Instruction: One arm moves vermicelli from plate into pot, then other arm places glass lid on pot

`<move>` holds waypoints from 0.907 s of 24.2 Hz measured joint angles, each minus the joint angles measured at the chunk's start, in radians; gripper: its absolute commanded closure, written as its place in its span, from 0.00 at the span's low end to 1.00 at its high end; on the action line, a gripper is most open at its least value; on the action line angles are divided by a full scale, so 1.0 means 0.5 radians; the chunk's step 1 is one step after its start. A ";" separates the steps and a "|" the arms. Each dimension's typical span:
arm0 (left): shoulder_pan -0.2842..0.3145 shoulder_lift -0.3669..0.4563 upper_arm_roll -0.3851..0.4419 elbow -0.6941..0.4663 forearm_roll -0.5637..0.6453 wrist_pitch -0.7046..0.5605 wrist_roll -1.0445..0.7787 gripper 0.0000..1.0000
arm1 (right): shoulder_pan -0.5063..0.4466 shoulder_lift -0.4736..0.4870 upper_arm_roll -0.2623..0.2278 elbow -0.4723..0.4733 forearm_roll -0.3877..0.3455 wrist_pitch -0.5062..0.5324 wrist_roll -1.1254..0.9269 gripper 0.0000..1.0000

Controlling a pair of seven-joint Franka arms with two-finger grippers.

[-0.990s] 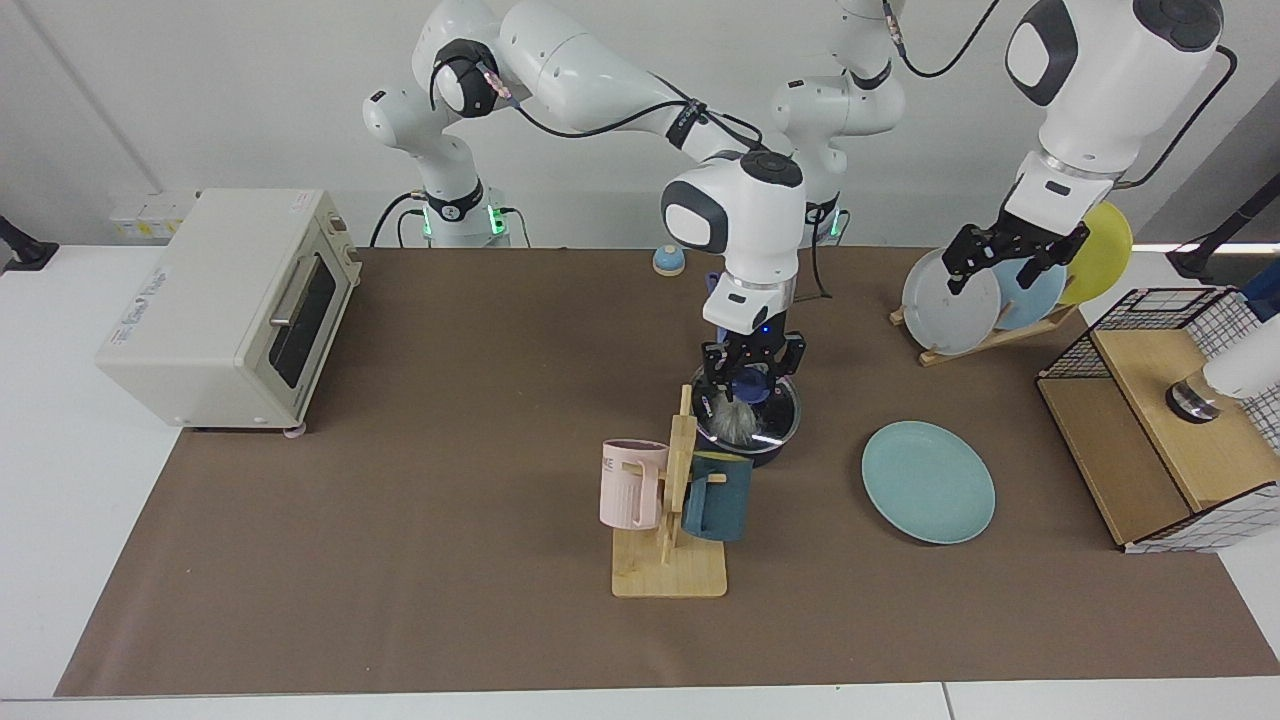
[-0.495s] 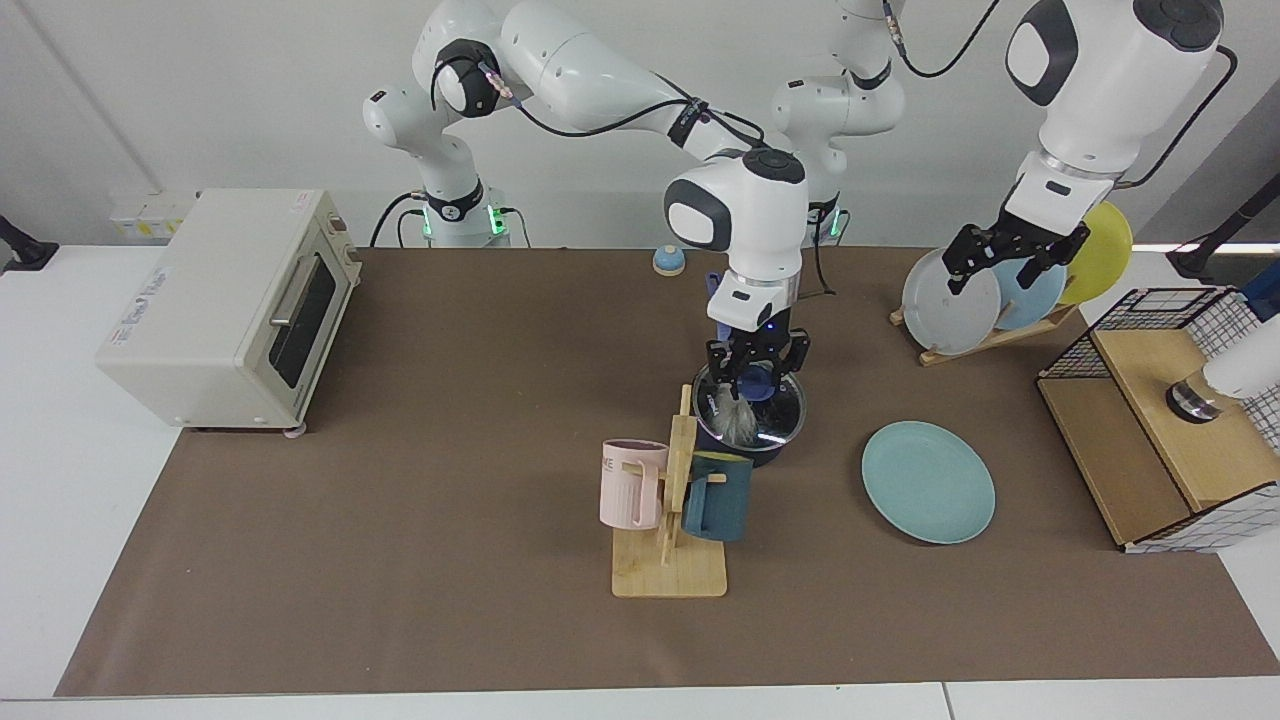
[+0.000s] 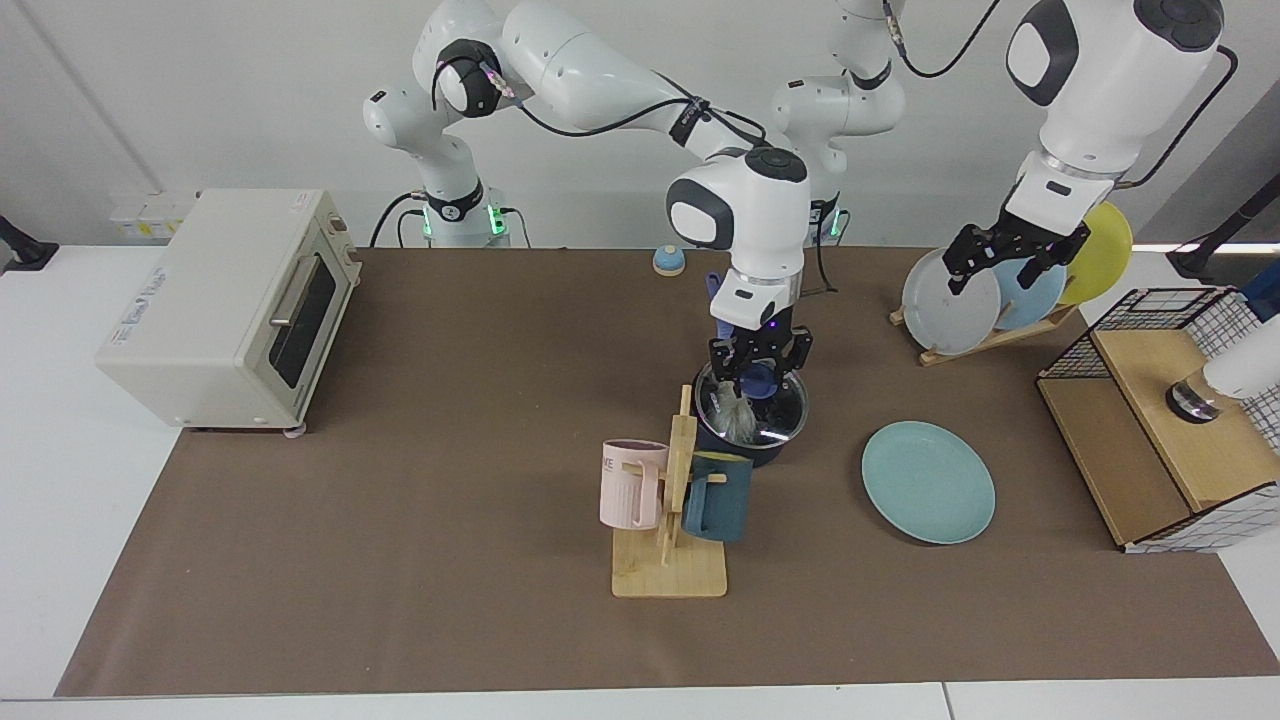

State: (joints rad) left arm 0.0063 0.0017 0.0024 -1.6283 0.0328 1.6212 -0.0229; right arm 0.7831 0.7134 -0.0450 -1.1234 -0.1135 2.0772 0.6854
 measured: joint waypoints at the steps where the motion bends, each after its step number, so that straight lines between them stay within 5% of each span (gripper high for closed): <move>1: 0.000 0.000 0.000 0.000 0.000 0.000 0.000 0.00 | -0.001 0.000 0.000 0.000 0.000 0.000 -0.003 0.12; 4: 0.000 0.000 0.000 0.000 0.000 0.000 0.000 0.00 | -0.001 0.000 0.000 0.000 0.004 0.000 -0.003 0.15; 5: 0.000 0.000 0.000 0.000 0.000 0.000 0.000 0.00 | -0.001 0.000 0.000 0.000 0.011 -0.001 -0.003 0.24; 8: 0.000 0.000 0.000 0.000 0.000 0.000 0.000 0.00 | 0.002 -0.001 0.000 0.000 0.038 -0.036 0.015 0.58; 10: 0.000 0.000 0.000 0.000 0.000 0.000 0.000 0.00 | 0.002 -0.004 0.000 0.001 0.043 -0.089 0.025 0.97; 22: 0.000 0.000 0.000 0.000 0.000 0.000 0.000 0.00 | 0.027 -0.017 -0.025 0.013 0.039 -0.173 0.027 1.00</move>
State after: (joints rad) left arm 0.0063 0.0017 0.0025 -1.6283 0.0328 1.6212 -0.0229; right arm 0.7967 0.7049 -0.0572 -1.1171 -0.0940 1.9909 0.6992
